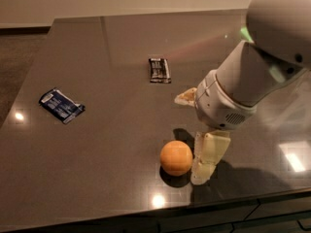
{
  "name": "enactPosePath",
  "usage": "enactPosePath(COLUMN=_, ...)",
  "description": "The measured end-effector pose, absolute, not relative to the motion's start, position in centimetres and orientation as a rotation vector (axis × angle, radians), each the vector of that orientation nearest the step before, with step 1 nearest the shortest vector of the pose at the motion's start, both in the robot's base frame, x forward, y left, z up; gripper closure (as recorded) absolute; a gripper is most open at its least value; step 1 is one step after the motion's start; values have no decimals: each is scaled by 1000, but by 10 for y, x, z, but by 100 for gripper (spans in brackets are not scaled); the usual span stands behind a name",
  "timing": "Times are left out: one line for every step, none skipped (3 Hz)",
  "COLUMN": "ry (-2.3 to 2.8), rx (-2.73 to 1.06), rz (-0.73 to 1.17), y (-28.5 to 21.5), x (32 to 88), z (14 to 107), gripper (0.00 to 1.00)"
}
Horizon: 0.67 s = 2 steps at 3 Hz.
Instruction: Move orange near rxbar blueberry
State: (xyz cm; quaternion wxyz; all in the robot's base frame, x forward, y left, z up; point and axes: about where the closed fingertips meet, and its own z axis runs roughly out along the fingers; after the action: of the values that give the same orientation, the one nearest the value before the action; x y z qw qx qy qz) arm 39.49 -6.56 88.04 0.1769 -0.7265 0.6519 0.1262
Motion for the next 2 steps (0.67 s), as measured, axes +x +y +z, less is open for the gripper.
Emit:
enactPosePath(ry=1808, rx=-2088, rz=392, y=-52, x=388, z=867, gripper=0)
enactPosePath(ry=1783, rx=-2121, rz=405, y=-44, x=383, z=858, gripper=0)
